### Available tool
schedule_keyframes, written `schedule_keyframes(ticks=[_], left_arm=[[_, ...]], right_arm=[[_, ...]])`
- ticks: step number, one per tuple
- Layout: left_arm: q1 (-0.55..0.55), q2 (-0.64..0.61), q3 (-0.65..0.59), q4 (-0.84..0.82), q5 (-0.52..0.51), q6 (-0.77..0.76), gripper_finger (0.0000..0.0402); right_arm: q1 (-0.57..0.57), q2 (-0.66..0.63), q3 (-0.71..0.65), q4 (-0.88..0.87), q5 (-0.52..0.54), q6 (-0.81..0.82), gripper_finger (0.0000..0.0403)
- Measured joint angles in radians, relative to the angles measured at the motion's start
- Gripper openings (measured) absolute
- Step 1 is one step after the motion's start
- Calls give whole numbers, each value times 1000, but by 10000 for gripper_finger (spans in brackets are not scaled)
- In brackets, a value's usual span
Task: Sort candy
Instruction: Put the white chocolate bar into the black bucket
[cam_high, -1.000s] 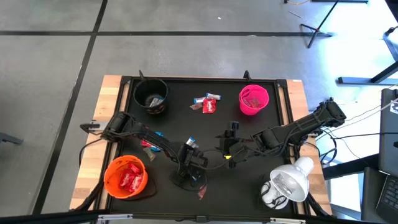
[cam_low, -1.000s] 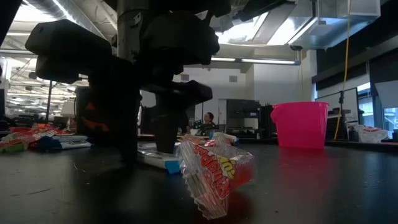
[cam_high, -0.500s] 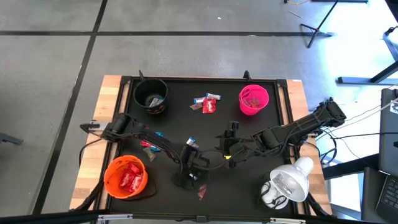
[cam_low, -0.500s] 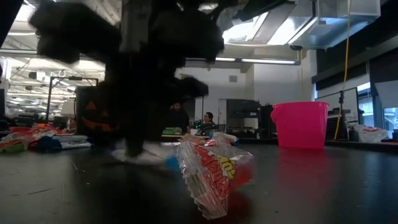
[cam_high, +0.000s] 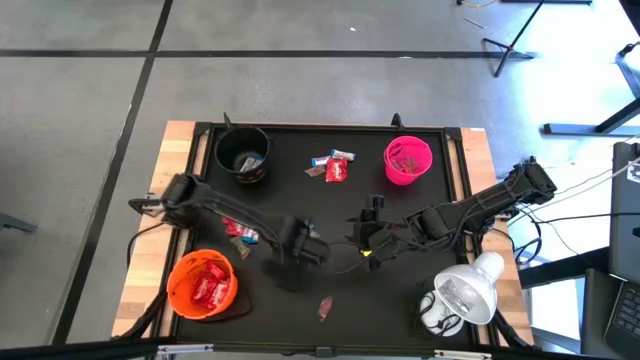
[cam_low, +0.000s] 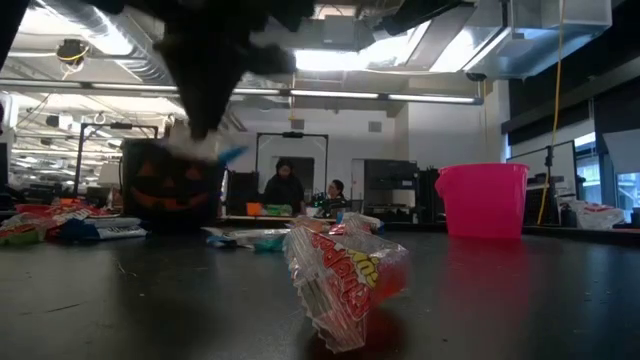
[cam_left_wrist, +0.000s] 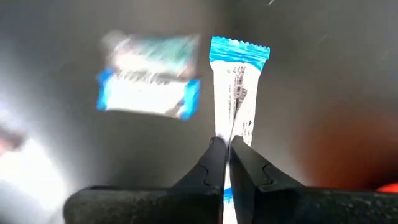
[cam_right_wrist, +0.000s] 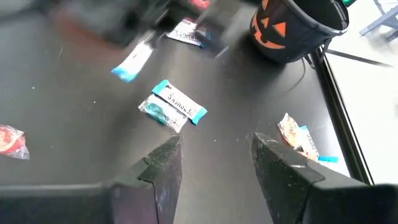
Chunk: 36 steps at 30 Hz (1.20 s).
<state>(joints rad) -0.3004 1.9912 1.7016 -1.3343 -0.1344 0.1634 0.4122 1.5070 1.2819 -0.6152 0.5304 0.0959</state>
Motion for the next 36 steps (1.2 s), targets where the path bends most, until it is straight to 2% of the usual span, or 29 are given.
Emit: schedule_keyframes(ticks=[7, 12, 18, 24, 28, 31, 34, 36], left_arm=[[83, -229, 1, -155, -222, -55, 2], [219, -445, 2, -170, -324, -29, 1], [509, -659, -49, -72, -319, -17, 1], [732, -775, -262, 40, -301, -47, 0], [825, -788, -415, 118, -225, -53, 0], [864, -788, -514, 199, -249, -48, 0], [908, -787, -578, 283, -253, -31, 8], [938, -787, -587, 300, -211, -24, 24]], right_arm=[[0, 0, 0, -19, 2, 1, 188], [0, 0, 0, -15, 3, 2, 188], [0, 0, 0, -14, 3, 12, 188], [1, 0, 0, -11, 3, 30, 188], [1, 0, 0, -11, 1, 30, 188], [1, 0, 0, -11, 1, 30, 188], [1, 0, 0, -12, 1, 30, 188], [1, 0, 0, -14, 1, 30, 188]])
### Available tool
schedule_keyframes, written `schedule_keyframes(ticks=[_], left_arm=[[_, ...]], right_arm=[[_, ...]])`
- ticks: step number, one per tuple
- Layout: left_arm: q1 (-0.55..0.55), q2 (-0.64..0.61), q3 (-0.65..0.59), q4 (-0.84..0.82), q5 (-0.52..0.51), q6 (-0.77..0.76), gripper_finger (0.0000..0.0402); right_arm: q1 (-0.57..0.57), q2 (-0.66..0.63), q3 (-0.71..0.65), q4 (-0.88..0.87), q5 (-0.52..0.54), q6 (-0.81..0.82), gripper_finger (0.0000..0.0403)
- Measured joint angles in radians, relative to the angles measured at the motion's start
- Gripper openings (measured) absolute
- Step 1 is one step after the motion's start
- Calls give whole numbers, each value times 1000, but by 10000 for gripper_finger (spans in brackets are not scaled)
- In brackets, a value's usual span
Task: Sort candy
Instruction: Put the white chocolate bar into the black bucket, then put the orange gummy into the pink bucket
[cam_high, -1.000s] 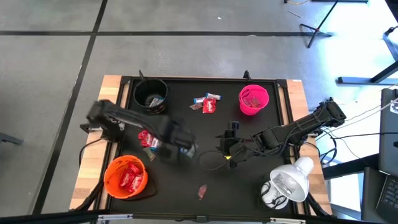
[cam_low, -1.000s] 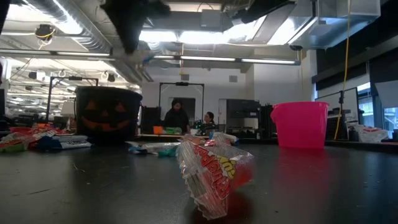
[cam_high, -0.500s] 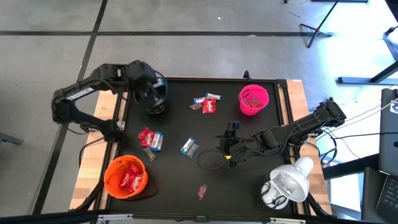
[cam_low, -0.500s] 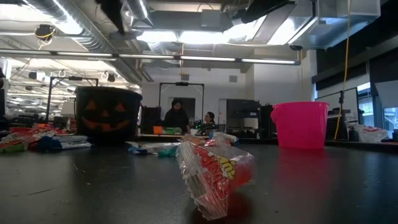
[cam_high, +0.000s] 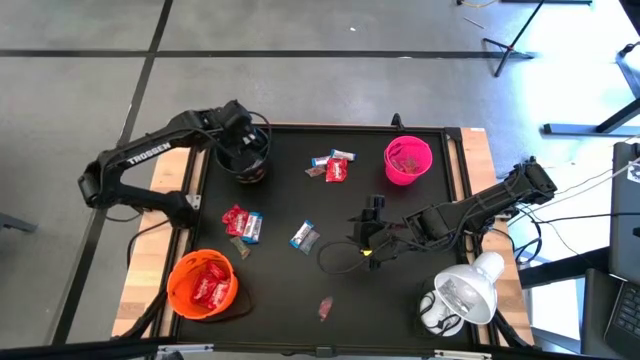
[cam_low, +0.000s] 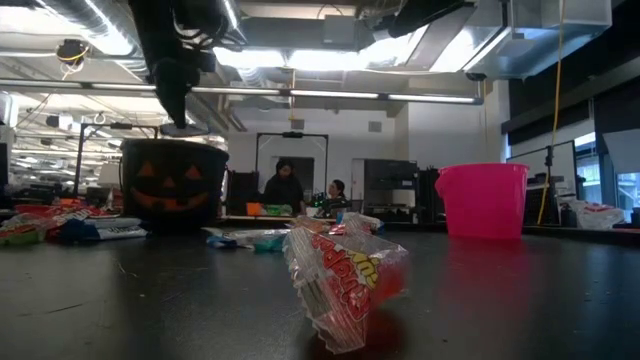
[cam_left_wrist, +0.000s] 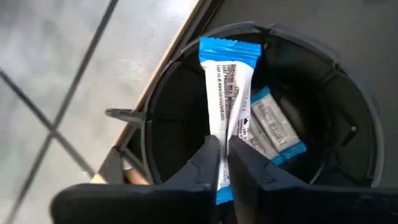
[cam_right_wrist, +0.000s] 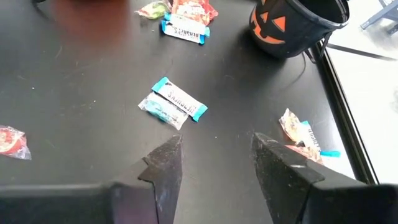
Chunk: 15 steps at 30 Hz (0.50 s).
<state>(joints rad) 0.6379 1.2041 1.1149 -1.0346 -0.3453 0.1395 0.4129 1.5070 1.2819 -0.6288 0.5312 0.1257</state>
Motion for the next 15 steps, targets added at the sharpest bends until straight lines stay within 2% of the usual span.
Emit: schedule_keyframes(ticks=[4, 9, 12, 15], left_arm=[[32, -1, 0, 7, 40, 19, 78], [36, -35, 0, 8, 41, 27, 147], [15, -76, 0, 24, 43, 24, 168], [-33, -142, 0, 65, 114, -4, 173]], right_arm=[[0, 0, 0, -1, -13, 0, 188], [-1, 17, 1, 66, -150, 30, 188], [13, 53, 1, 116, -276, 28, 188], [36, 110, 1, 183, -319, 6, 188]])
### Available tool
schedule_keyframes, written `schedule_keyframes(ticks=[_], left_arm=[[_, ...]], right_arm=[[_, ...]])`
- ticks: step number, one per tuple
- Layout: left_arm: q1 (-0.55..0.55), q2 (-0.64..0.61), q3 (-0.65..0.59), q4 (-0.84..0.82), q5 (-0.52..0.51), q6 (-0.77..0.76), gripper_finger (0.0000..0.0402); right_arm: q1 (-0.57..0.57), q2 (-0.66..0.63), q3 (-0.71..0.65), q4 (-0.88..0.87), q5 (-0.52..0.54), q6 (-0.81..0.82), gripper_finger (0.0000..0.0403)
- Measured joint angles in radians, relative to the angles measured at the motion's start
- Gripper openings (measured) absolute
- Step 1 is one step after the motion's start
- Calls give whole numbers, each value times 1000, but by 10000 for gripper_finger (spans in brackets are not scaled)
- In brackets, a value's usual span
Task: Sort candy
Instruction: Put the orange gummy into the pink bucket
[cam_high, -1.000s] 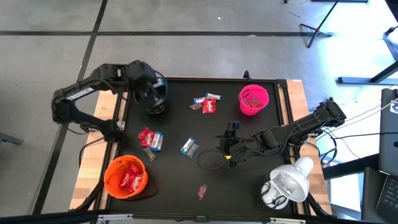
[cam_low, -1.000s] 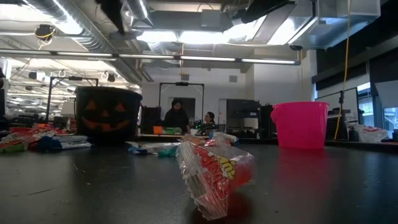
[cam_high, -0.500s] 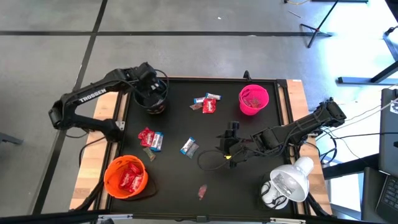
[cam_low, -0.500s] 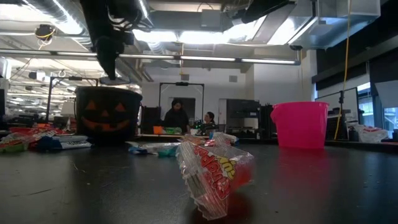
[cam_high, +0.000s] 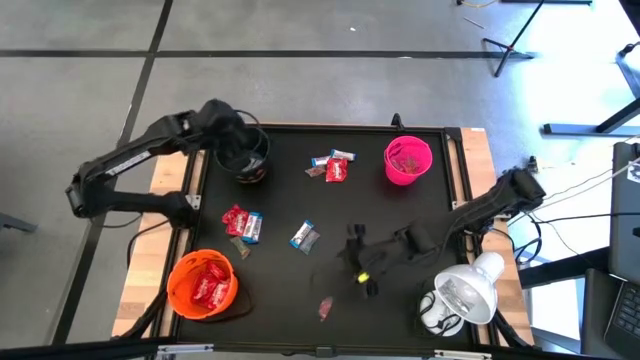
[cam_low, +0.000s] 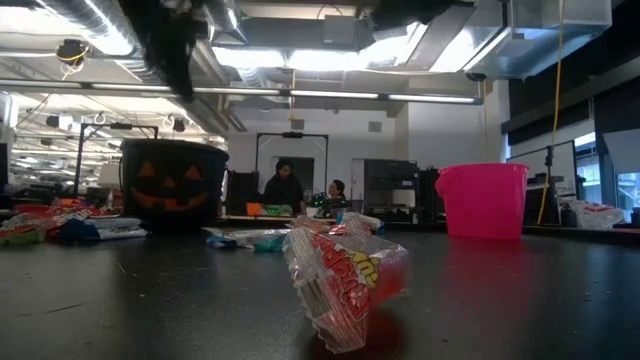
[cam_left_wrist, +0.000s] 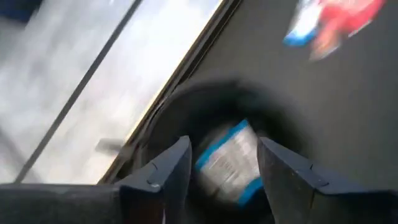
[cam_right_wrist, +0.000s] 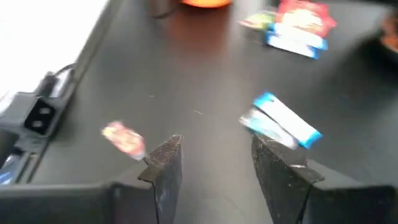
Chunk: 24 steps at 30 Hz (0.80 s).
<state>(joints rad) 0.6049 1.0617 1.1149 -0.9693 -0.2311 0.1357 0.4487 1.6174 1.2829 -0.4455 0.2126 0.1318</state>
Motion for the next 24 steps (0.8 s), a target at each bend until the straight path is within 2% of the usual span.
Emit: schedule_keyframes(ticks=[4, 7, 14, 19, 24], left_arm=[[-116, -102, 0, 123, 144, -51, 174], [-231, -172, 0, 223, 164, -129, 174], [-496, -213, -3, 379, 155, -290, 174], [-670, -175, -79, 599, 61, -239, 174], [-738, -150, -154, 798, 27, -186, 174]], right_arm=[[20, 107, 0, 72, -91, -30, 188], [28, 178, -1, 118, -170, -38, 188], [30, 295, -1, 211, -294, -59, 188], [29, 365, -1, 285, -366, -59, 188], [29, 427, -1, 325, -381, -35, 188]])
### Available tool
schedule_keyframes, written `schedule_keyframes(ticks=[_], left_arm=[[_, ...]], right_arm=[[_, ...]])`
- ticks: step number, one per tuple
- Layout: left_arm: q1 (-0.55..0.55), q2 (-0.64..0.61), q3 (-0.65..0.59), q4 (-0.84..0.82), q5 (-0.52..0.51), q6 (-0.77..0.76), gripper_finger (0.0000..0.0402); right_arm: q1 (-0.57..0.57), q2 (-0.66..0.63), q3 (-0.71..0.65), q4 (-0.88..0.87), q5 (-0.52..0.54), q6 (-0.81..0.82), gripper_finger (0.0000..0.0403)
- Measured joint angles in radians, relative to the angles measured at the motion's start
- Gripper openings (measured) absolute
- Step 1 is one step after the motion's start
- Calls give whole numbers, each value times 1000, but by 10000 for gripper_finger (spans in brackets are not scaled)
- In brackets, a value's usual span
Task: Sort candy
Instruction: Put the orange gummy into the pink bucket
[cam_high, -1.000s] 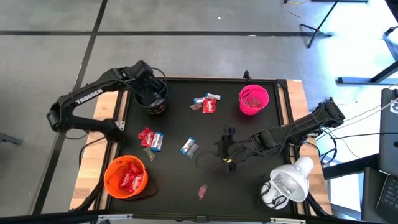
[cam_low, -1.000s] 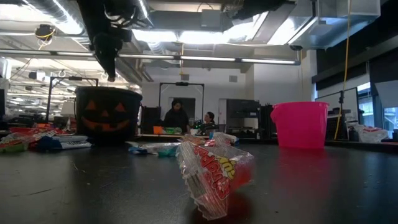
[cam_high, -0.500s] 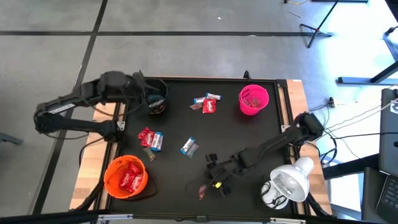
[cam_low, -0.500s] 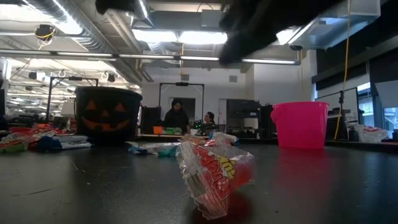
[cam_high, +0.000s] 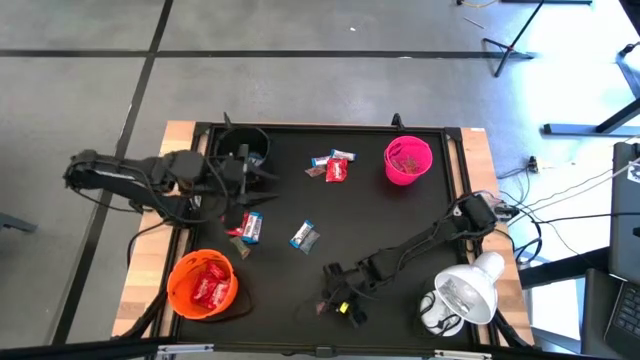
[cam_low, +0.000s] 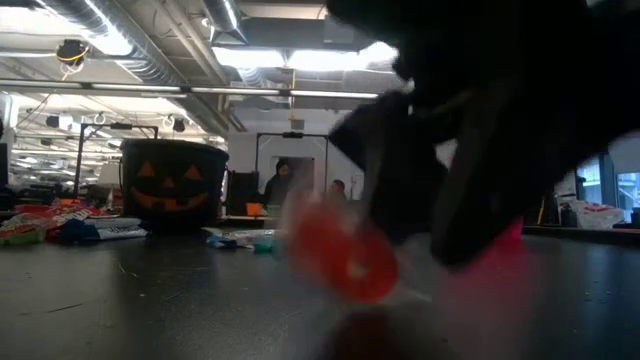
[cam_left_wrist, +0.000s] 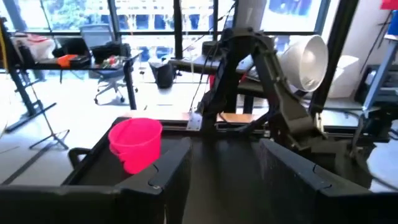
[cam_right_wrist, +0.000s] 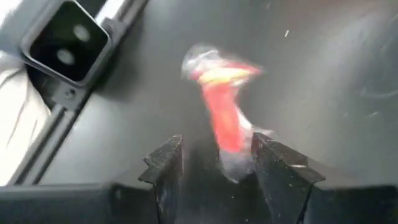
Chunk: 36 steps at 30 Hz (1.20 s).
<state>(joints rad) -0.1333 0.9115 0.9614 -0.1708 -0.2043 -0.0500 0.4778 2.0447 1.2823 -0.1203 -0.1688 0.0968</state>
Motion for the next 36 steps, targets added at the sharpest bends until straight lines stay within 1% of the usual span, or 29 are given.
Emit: schedule_keyframes(ticks=[2, 4, 7, 11, 17, 18, 22, 25, 27, 30, 36], left_arm=[[-7, 12, -14, 34, 0, 0, 174], [-12, 21, -24, 41, -1, -1, 174], [-14, 28, -26, 52, -2, -18, 174], [-15, 41, -28, 47, -1, -22, 174], [-18, 45, -27, 49, 4, -25, 174], [-18, 45, -27, 50, 4, -26, 174], [-18, 45, -27, 52, 4, -26, 174], [-18, 44, -27, 53, 4, -26, 174], [-18, 44, -27, 52, 4, -26, 174], [-18, 44, -27, 52, 5, -26, 174], [-28, 44, -27, 50, 8, -26, 174]], right_arm=[[0, 12, 0, -3, 8, 6, 188], [0, 18, -1, -2, 42, 8, 185], [0, 18, -1, 5, 88, 8, 165], [-2, 18, -1, 27, 128, 8, 118], [-15, 18, -1, 40, 142, 12, 22], [-15, 18, -1, 44, 142, 12, 11], [-16, 2, -1, 37, 189, 15, 5], [-16, -39, -1, -8, 235, 11, 3], [-15, -83, -1, -59, 286, 9, 2], [-15, -169, -1, -140, 373, 4, 2], [-23, -382, -1, -320, 551, -4, 1]])
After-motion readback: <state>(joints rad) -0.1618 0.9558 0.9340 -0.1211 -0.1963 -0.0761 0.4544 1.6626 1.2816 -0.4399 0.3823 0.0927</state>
